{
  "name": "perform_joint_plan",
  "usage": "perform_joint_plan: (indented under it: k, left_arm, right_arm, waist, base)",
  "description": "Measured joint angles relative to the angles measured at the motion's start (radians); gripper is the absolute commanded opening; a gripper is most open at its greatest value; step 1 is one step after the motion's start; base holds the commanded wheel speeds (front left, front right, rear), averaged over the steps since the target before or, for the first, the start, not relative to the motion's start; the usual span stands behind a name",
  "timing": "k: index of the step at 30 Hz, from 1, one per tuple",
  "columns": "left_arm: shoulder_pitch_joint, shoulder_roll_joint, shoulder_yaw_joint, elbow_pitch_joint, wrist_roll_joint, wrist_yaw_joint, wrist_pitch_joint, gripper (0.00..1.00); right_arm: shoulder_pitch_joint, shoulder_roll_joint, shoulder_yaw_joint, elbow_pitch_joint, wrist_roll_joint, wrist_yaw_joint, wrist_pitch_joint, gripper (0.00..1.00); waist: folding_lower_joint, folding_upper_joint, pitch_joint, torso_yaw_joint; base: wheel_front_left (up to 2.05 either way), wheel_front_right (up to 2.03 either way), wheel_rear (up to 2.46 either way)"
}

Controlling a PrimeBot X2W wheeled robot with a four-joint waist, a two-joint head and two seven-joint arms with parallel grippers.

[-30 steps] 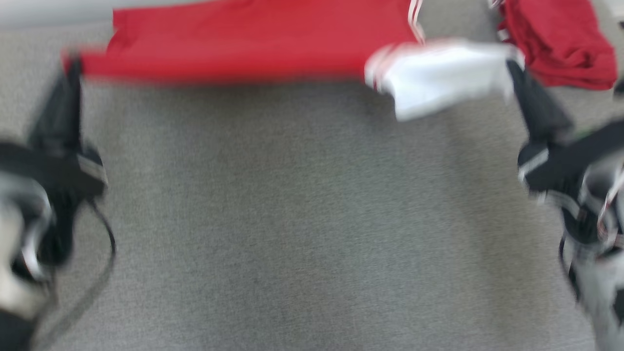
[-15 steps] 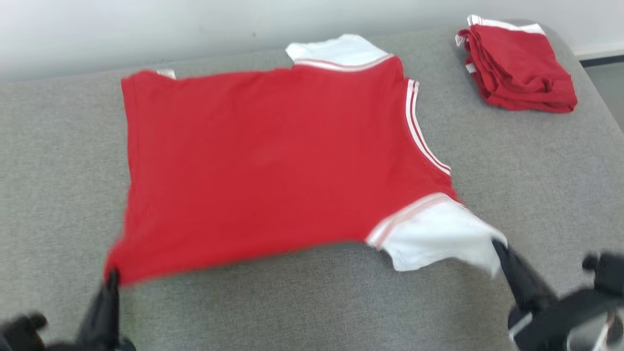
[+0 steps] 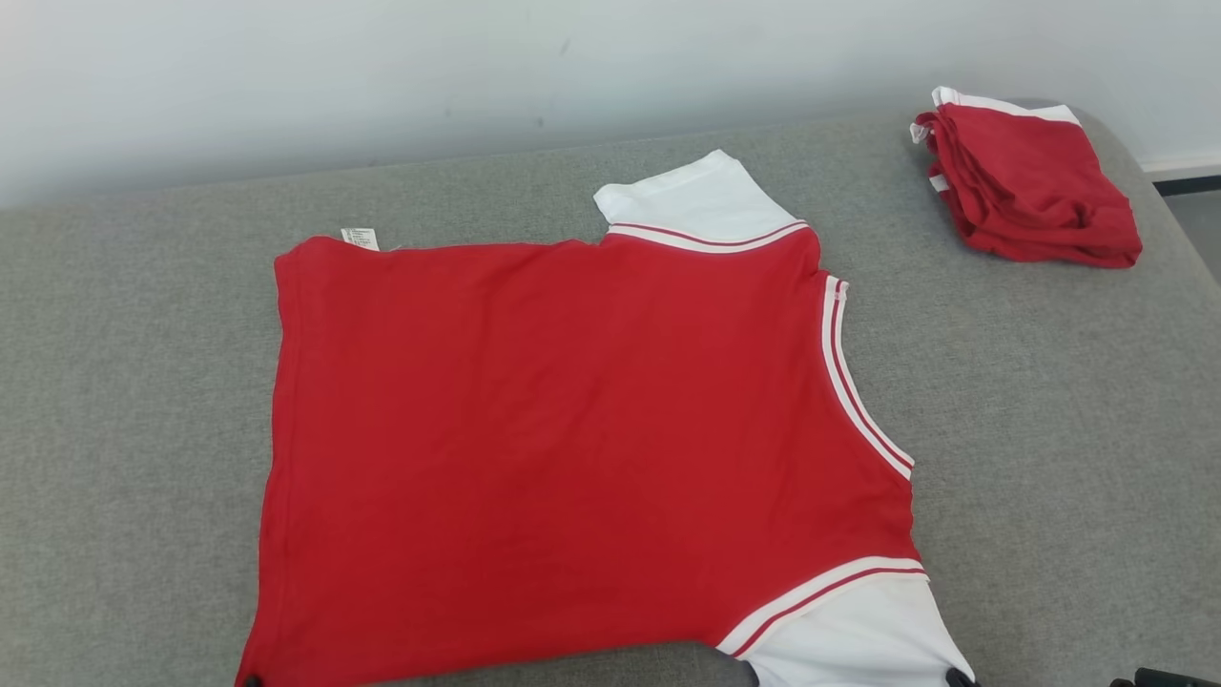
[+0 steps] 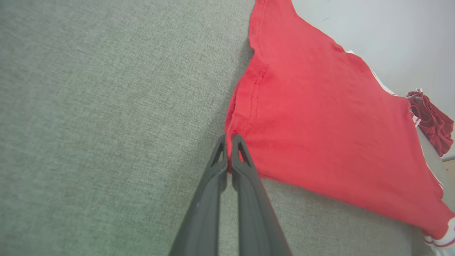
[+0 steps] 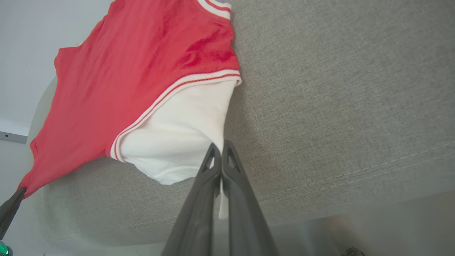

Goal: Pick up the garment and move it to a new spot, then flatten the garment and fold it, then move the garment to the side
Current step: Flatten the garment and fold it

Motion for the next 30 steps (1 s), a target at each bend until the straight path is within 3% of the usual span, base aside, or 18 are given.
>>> perform_joint_plan:
  k: [7, 17, 30]
  left_arm:
    - [-0.018, -0.029, -0.02, 0.026, 0.03, -0.013, -0.002, 0.0]
    - [-0.122, -0.033, -0.046, 0.017, 0.067, -0.021, 0.024, 0.0]
    - [-0.297, -0.036, -0.039, 0.116, 0.062, -0.045, 0.074, 0.0]
  right_arm:
    - [-0.015, 0.035, 0.014, -0.021, 0.021, 0.0, 0.015, 0.0]
    - [-0.197, 0.049, -0.002, -0.007, 0.037, 0.0, 0.056, 0.0]
    - [-0.601, 0.013, 0.001, 0.309, 0.016, 0.0, 0.072, 0.0]
  waist:
    - [0.0001, 0.0001, -0.004, 0.011]
    - [0.0002, 0.0002, -0.004, 0.021]
    - [0.0002, 0.0002, 0.013, 0.042]
  base:
    - [0.0, 0.0, 0.0]
    - [0.0, 0.0, 0.0]
    - [0.0, 0.0, 0.0]
